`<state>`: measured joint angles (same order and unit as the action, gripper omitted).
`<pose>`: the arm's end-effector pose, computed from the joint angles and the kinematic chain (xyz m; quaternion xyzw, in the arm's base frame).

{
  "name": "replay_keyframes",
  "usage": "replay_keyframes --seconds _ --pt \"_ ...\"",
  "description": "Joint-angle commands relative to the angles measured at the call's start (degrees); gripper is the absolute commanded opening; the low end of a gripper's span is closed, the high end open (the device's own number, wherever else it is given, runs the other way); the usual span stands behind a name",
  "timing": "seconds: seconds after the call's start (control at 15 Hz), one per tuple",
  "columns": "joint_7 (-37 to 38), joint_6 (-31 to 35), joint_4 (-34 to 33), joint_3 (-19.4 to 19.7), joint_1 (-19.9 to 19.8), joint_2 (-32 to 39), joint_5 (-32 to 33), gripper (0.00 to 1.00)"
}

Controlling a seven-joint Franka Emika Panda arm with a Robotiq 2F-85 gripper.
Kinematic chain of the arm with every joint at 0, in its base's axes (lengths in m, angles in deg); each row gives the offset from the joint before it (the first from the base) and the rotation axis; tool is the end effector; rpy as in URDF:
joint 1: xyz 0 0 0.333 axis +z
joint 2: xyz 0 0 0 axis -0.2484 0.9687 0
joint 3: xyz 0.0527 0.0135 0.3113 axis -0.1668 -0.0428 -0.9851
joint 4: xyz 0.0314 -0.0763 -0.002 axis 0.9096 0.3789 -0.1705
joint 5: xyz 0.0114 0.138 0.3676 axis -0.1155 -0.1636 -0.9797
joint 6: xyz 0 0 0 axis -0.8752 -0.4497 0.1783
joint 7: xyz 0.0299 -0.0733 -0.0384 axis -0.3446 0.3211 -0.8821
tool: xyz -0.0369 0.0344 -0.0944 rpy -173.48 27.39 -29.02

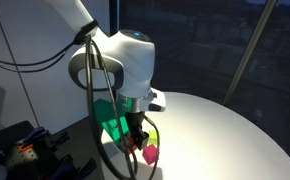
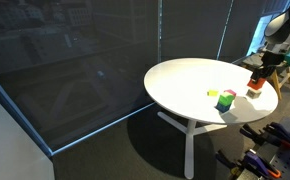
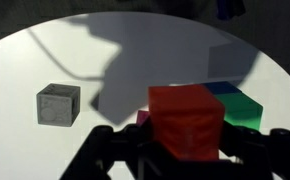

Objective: Put the orange block on the green block

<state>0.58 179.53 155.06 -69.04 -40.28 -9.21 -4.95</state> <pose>0.3458 -0.2815 0.2574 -0.9929 0.1112 -0.0231 0.0356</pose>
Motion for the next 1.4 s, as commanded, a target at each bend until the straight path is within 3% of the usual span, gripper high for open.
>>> replay_keyframes --seconds 0.0,0.73,0.8,1.33 --pt "0.1 -0.1 0.2 2.5 2.6 -0.3 0.1 0.46" --pt "0.1 -0.1 0.5 2.7 2.7 -0.6 0.1 0.46" --pt "0.1 -0.1 0.5 2.7 2.7 -0.6 0.1 0.21" --pt "0.9 -0.8 -0.2 4.2 4.6 -1.2 0.2 0.21"
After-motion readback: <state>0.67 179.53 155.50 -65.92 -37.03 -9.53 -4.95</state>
